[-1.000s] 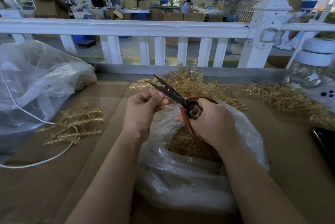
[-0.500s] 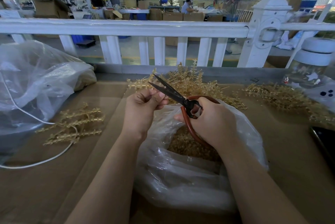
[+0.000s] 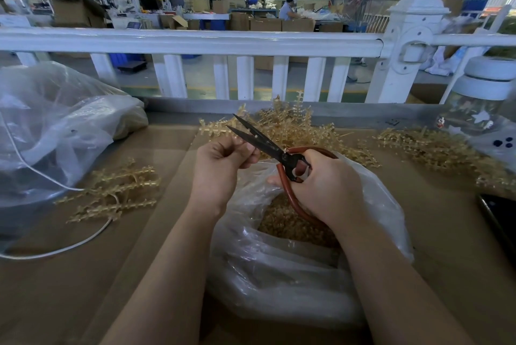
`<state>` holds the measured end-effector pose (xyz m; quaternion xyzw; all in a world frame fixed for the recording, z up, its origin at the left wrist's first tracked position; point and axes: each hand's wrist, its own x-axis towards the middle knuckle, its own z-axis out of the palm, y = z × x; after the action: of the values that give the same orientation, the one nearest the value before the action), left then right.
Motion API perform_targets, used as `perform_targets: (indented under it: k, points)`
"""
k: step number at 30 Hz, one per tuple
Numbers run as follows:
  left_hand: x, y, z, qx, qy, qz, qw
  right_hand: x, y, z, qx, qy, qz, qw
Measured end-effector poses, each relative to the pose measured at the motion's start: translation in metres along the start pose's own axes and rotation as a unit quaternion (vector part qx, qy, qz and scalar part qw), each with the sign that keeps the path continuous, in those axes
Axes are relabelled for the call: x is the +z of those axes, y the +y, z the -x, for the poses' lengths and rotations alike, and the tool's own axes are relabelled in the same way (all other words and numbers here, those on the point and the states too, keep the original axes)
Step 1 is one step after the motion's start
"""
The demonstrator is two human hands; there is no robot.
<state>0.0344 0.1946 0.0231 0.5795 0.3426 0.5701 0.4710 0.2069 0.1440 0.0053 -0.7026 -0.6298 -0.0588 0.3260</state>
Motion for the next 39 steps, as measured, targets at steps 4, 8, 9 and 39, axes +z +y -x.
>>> perform_targets:
  k: [4, 8, 9, 39]
  points:
    - [0.001, -0.001, -0.003, -0.009, 0.013, 0.009, 1.0, 0.0, -0.001, -0.001, -0.002, -0.002, -0.017, 1.0]
    - [0.002, -0.003, -0.003, 0.002, -0.003, -0.015, 1.0, -0.002, -0.001, 0.0, -0.007, 0.006, -0.015, 1.0]
    - [0.002, -0.004, -0.003, 0.004, -0.007, -0.02, 1.0, -0.002, -0.002, 0.0, -0.006, 0.006, -0.016, 1.0]
    - [0.008, 0.006, 0.003, -0.009, -0.053, -0.013, 0.998, -0.006, -0.003, 0.002, -0.009, -0.003, -0.049, 0.999]
